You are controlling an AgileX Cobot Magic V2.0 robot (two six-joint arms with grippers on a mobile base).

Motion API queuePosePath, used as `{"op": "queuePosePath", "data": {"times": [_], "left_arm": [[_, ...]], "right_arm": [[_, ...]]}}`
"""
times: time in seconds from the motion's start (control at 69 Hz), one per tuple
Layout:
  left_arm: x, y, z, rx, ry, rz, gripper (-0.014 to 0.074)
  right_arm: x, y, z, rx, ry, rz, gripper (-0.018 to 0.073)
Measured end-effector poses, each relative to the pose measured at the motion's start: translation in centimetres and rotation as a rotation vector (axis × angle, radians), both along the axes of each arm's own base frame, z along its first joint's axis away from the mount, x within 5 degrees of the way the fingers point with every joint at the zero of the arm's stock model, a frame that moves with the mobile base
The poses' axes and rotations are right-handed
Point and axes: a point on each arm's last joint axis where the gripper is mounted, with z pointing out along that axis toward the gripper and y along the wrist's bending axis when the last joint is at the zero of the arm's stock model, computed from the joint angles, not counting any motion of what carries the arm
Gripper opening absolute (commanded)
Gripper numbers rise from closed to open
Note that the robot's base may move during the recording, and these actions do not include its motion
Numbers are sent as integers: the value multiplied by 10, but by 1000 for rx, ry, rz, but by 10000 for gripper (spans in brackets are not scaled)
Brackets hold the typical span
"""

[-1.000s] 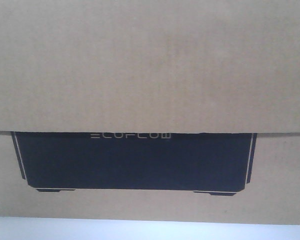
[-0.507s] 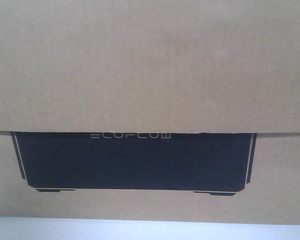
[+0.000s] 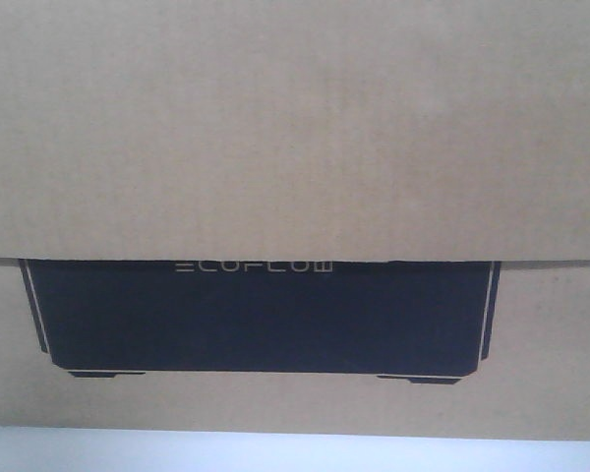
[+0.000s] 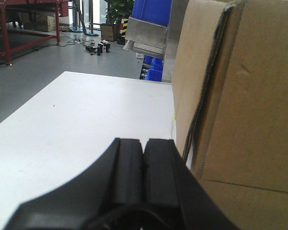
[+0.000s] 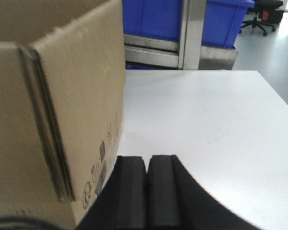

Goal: Grab box from left shelf to table start

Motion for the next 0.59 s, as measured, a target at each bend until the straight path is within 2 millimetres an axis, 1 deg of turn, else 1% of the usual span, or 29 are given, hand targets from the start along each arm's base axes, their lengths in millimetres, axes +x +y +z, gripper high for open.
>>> {"op": "queuePosePath", "data": {"times": [0.087, 0.217, 0.348, 0.594], "left_arm": [[0, 0, 0, 0, 0, 0, -99], [0, 0, 0, 0, 0, 0, -99], [0, 0, 0, 0, 0, 0, -99], [0, 0, 0, 0, 0, 0, -99]], "right_arm": [[5, 0, -18, 2, 8, -8, 56], [10, 0, -36, 13, -16, -8, 56], [11, 1, -34, 37, -76, -5, 56], [11, 1, -33, 40, -87, -4, 56]]}}
